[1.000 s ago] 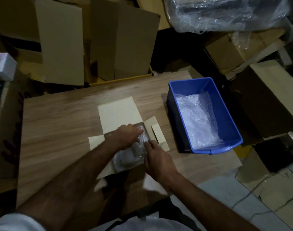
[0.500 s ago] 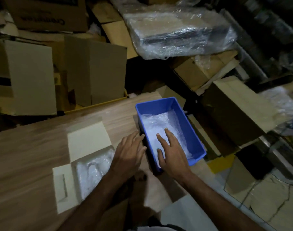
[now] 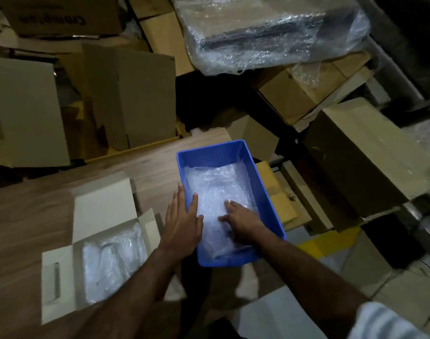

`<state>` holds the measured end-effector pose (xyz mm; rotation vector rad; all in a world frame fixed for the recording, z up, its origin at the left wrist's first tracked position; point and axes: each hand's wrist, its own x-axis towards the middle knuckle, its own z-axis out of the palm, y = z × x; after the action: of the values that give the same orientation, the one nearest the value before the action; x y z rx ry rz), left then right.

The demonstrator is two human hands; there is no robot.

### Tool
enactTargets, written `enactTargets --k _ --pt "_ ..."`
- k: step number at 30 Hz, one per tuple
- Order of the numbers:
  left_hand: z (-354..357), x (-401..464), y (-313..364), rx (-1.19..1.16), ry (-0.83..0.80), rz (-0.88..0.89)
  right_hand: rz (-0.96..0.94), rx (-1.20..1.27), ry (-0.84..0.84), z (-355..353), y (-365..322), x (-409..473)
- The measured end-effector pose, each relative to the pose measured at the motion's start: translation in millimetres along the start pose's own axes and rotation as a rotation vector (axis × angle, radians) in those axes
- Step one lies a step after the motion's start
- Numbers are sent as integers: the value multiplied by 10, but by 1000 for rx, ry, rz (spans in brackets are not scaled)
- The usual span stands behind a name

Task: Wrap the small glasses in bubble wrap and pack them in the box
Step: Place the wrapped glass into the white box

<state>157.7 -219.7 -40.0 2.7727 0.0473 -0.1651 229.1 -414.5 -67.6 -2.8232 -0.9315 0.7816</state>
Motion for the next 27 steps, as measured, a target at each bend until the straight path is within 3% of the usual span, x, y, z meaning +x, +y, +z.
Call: enactTargets --k 4,15,20,27 --pt "-5 19 42 -21 23 -11 -49 121 113 110 66 85" --pt "-200 -69 43 -24 -25 83 -51 436 638 -110 71 -441" --pt "-187 -44 214 54 -72 118 -131 549 757 -340 -23 -596" --pt "-32 47 370 -139 113 132 -213 554 916 -591 -122 -740"
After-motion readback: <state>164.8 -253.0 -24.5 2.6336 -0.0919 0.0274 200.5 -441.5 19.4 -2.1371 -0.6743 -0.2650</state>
